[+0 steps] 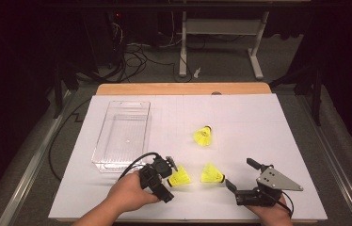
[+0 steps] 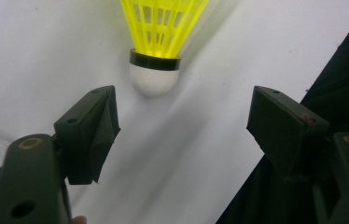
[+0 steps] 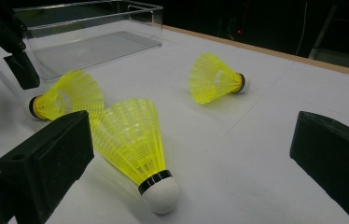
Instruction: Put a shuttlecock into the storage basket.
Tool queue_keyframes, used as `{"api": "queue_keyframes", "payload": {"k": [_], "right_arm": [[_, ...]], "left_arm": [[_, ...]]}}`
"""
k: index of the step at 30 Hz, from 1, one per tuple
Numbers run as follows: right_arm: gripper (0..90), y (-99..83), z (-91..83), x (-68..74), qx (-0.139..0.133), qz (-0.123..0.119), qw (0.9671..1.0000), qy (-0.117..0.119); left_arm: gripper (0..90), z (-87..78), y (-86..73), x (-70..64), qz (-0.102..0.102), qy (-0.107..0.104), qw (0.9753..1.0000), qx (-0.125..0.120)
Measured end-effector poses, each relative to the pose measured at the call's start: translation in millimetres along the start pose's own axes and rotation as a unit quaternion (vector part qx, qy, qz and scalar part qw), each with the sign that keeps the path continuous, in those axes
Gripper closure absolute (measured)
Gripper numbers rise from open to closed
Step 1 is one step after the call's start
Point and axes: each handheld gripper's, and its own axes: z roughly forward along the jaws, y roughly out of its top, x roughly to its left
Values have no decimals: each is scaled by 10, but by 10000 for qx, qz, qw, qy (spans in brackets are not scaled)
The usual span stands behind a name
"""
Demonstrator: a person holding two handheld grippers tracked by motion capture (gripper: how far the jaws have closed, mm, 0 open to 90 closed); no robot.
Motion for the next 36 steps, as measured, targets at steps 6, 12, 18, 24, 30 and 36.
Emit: {"api": "queue_keyframes", "payload": {"k": [6, 12, 18, 24, 30, 36], "right_arm": [[3, -1, 0, -2, 0, -3, 10000, -1], [2, -2, 1, -3, 2, 4, 10000, 1], [2, -2, 6, -1, 6, 1, 10000, 9], [3, -1, 7, 3, 0, 0, 10000, 12], [2, -2, 5, -2, -1, 1, 10000, 13], [3, -1, 0, -3, -3, -6, 10000, 14]], "left_arm": [[350, 25, 37, 47, 14, -59, 10000, -9], [394, 41, 55, 97, 8, -97, 10000, -15], [401, 70, 70, 92, 43, -51, 10000, 12], [424, 99, 103, 88, 55, -66, 9999, 65], [456, 115, 149, 90, 72, -58, 9999, 54], [513, 138, 169, 101, 80, -70, 9999, 58]]}}
